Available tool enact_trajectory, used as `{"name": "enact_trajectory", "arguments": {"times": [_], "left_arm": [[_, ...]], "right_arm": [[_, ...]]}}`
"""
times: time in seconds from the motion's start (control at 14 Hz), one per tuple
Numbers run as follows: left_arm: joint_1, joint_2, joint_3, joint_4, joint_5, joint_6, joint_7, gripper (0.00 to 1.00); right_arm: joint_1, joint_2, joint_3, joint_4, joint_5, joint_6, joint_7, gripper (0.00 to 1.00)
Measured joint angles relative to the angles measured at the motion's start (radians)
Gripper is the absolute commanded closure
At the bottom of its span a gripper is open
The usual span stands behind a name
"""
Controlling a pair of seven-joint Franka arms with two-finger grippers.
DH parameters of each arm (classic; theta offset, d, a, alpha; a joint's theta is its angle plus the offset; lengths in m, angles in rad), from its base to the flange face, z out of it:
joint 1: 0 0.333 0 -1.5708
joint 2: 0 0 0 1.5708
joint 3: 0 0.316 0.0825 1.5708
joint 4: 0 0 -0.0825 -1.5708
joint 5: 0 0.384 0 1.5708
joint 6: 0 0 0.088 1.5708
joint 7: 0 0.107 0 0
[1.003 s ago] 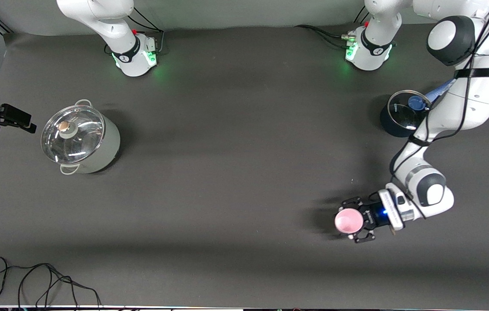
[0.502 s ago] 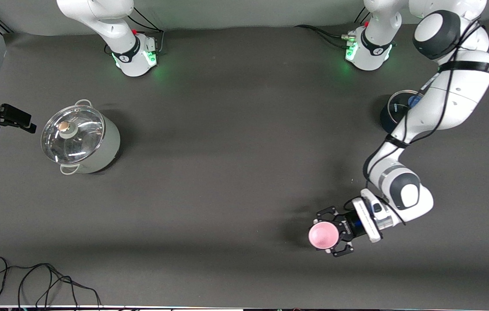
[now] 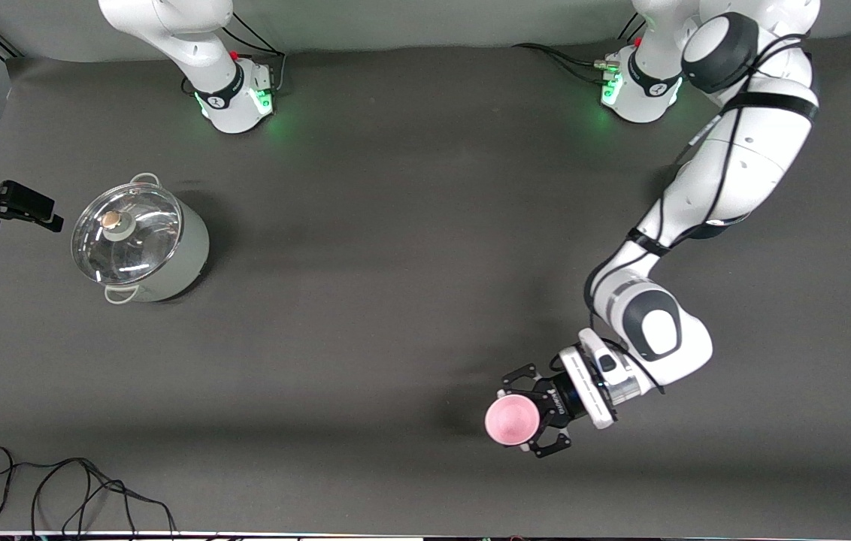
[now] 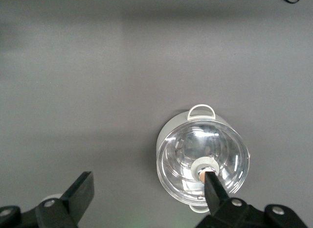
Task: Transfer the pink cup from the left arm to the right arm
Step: 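Lift the pink cup and carry it toward the table middle with the left gripper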
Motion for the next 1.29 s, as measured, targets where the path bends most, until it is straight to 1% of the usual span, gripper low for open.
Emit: {"name": "enact_trajectory", "arguments": {"times": [0.14,0.29,0.43,0.57,0.79,0.93,1.07,1.29], "left_arm": [[-0.081,-0.001,-0.004,0.051,0.000,0.115,-0.061,1.00],[-0.181,-0.001,-0.006,0.097,0.000,0.243,-0.133,1.00],[-0.281,-0.002,-0.007,0.148,0.000,0.365,-0.206,1.00],[-0.358,-0.004,-0.006,0.194,0.000,0.457,-0.254,1.00],[-0.425,-0.016,-0.007,0.226,0.000,0.555,-0.289,1.00],[-0.452,-0.024,-0.007,0.235,0.000,0.598,-0.301,1.00],[-0.483,-0.030,-0.005,0.250,0.000,0.631,-0.315,1.00],[-0.543,-0.036,-0.001,0.279,0.000,0.710,-0.343,1.00]], "right_arm": [[0.000,0.000,0.000,0.000,0.013,0.000,0.037,0.00],[0.000,-0.001,0.000,0.001,0.030,0.000,0.130,0.00],[0.001,-0.006,0.001,0.003,0.036,0.000,0.263,0.00],[0.004,-0.017,0.003,0.004,0.039,0.000,0.457,0.00],[0.027,-0.030,0.008,0.009,0.040,0.000,0.782,0.00],[0.042,-0.032,0.009,0.021,0.040,0.000,0.953,0.00],[0.056,-0.032,0.010,0.033,0.041,0.000,1.047,0.00],[0.083,-0.026,0.011,0.062,0.074,0.003,1.079,0.00]]}}
